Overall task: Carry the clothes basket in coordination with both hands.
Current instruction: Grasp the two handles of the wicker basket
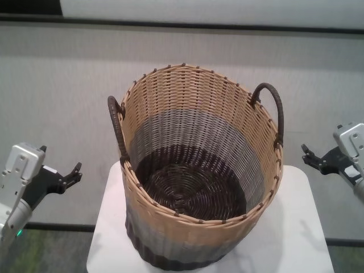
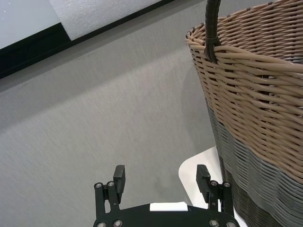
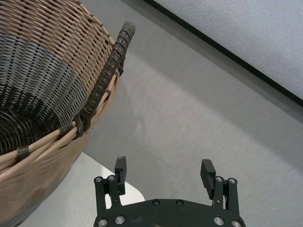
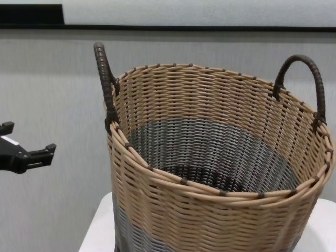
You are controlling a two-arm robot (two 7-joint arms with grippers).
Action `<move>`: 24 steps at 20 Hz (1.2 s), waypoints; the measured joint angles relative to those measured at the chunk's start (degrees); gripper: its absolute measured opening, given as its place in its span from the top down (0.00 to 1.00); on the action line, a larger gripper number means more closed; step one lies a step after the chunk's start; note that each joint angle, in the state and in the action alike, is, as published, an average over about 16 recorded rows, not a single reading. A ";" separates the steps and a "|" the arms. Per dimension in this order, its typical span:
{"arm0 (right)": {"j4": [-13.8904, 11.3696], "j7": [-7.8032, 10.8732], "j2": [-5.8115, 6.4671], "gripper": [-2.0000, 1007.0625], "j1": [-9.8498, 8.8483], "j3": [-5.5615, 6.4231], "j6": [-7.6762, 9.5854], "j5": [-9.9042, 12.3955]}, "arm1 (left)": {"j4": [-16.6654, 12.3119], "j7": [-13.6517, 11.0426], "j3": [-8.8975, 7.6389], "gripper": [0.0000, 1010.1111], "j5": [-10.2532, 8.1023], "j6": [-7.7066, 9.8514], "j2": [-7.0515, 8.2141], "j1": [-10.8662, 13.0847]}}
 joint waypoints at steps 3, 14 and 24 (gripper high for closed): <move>-0.47 0.09 0.31 0.01 -0.19 0.08 0.47 -0.26 | 0.00 0.00 0.00 0.01 0.00 0.00 0.00 0.00; -6.12 1.89 4.06 0.01 -2.81 2.78 7.34 -0.63 | 0.00 0.00 0.00 0.01 0.00 0.00 0.00 0.00; -14.78 8.92 5.81 0.01 -7.70 11.89 14.48 10.05 | 0.00 0.00 0.00 0.01 0.00 0.00 0.00 0.00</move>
